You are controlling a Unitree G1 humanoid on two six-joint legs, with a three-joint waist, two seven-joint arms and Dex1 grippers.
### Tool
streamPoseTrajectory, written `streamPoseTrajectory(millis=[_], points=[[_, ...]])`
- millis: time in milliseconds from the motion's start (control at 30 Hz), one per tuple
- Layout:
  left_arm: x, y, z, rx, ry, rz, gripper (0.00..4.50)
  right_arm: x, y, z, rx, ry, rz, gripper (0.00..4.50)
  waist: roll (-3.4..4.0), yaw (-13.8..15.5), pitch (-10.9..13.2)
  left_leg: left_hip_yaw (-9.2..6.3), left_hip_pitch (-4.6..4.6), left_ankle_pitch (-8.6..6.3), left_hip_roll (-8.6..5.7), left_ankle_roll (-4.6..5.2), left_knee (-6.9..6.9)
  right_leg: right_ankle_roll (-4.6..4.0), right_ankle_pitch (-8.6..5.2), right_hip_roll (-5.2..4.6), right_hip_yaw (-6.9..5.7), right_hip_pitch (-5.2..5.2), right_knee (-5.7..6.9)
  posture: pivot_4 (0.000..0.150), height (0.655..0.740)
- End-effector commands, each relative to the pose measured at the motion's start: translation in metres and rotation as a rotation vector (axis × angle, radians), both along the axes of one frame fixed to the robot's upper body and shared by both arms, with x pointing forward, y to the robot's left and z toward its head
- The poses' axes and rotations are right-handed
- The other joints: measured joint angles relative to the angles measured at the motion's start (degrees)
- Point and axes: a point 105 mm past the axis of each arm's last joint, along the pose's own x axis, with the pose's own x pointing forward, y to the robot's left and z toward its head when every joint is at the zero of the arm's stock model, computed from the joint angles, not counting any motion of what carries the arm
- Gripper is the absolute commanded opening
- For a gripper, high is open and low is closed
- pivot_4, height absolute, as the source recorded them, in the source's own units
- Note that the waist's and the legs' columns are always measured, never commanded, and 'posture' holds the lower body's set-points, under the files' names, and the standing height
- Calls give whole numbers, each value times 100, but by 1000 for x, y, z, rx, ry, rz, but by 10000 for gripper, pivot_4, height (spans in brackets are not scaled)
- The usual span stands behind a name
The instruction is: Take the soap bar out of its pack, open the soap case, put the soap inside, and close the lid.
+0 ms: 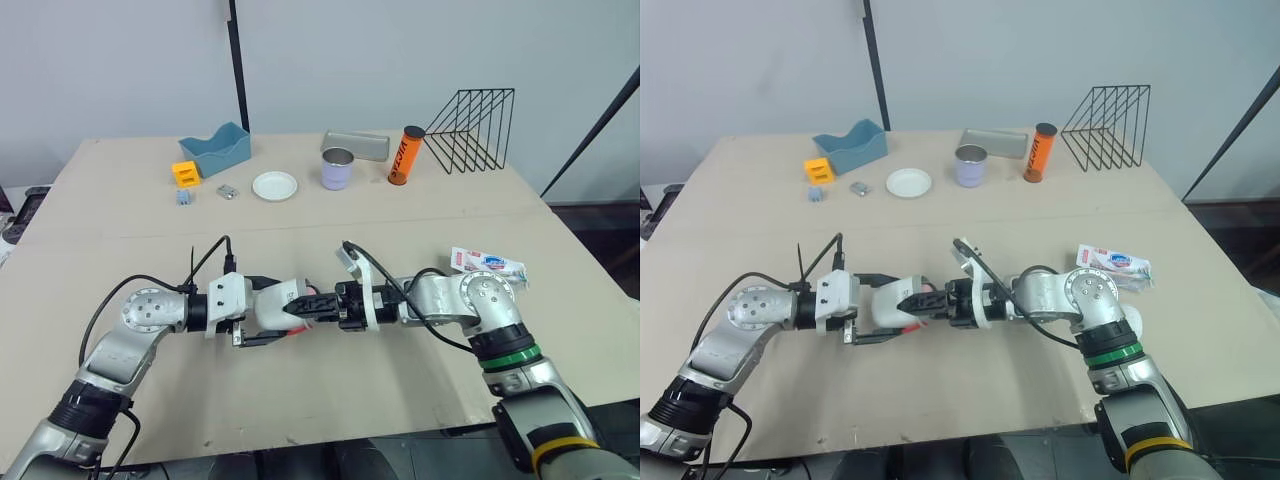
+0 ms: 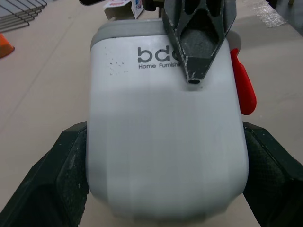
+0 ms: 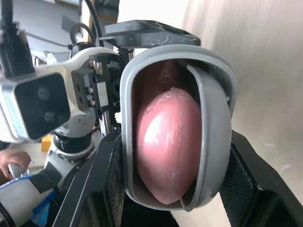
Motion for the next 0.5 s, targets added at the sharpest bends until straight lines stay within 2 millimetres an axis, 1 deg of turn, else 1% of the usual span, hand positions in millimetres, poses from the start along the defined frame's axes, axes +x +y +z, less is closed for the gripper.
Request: streamPoseTrajectory(millis=[33,133,200,300,400,433,500], points=[[7,31,-17,77,65,132,40129,4,-2,25,47,-80,-6,20931,0,1,0,-2,0,0,1,0,0,0,0,1,-2,0,0,1500,7393],[7,30,-15,71,59,133,40129,4,-1,25,47,-78,-3,20931,0,4,0,-2,0,3,0,5,1,2,0,-2,-4,0,0,1500,7393],[7,33,-17,90,70,136,40129,4,-3,23,34,-77,-4,20931,0,3,0,0,-1,3,-2,6,1,-1,2,-5,-4,0,0,1500,7393],[2,41,-25,127,148,147,40129,1,-8,18,-45,-110,3,20931,0,2,0,0,-2,3,-2,6,0,-2,1,-5,-4,0,0,1500,7393],[-3,42,-28,131,214,143,40129,-2,-10,14,-98,-142,21,20931,1,0,1,0,-1,3,-1,6,0,-2,1,-4,-4,-1,0,1500,7393],[-3,42,-29,137,205,142,40129,-2,-10,14,-95,-140,21,20931,1,1,1,0,-1,3,-2,5,-1,-1,1,-5,-4,-2,0,1500,7393],[3,39,-23,114,108,146,40129,-1,-10,17,-59,-119,6,20931,1,2,1,-1,-1,3,-2,6,-1,-3,-1,-7,-6,-2,-1,1500,7393]])
